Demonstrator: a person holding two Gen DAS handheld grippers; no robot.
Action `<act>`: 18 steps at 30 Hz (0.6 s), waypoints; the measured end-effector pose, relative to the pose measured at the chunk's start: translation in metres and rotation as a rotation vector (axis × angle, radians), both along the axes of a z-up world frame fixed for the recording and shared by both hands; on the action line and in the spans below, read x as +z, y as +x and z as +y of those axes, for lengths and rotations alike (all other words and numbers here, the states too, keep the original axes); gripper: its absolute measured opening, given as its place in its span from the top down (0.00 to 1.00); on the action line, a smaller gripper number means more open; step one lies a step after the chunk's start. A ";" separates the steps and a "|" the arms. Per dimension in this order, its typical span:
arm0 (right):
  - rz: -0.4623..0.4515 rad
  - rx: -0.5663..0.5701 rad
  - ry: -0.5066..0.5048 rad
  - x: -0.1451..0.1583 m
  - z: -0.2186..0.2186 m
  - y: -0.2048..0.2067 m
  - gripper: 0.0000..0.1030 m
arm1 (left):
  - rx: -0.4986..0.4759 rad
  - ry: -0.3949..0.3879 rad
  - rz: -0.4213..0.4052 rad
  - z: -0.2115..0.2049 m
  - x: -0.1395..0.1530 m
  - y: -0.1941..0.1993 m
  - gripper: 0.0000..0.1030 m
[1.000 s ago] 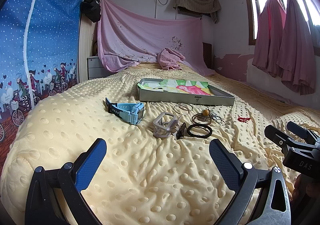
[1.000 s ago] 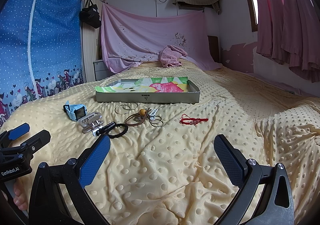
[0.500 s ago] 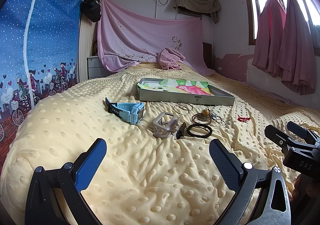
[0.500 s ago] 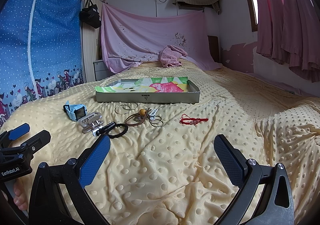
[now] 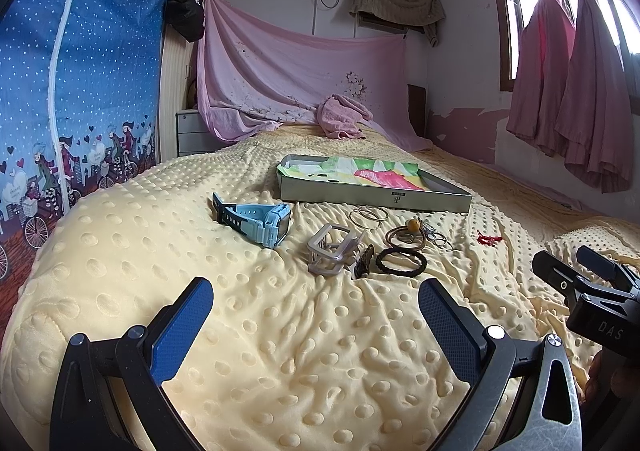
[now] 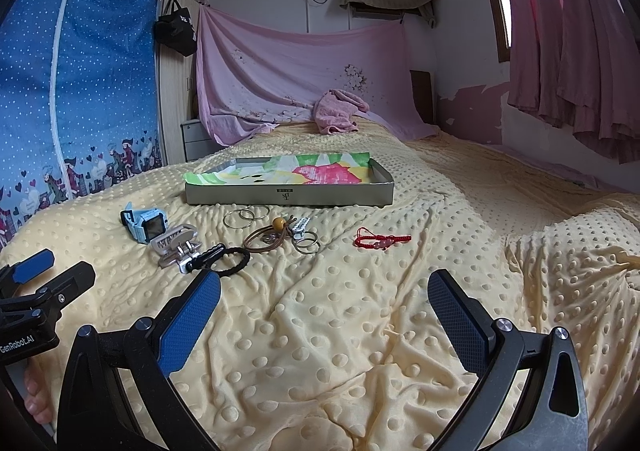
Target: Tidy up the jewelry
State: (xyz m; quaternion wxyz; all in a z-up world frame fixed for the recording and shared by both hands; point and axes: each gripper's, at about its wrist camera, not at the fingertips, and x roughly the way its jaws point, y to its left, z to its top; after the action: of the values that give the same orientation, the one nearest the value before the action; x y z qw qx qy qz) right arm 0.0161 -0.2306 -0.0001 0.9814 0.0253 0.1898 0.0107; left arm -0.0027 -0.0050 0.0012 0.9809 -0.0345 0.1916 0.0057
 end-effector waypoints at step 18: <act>-0.011 0.061 0.020 0.013 0.001 0.017 0.01 | -0.015 -0.036 0.022 0.012 0.010 0.035 0.00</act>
State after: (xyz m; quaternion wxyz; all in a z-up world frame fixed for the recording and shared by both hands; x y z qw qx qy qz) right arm 0.0331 -0.2296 0.0127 0.9814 0.0293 0.1850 0.0424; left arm 0.0325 0.0069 0.0110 0.9779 -0.0507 0.2027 -0.0048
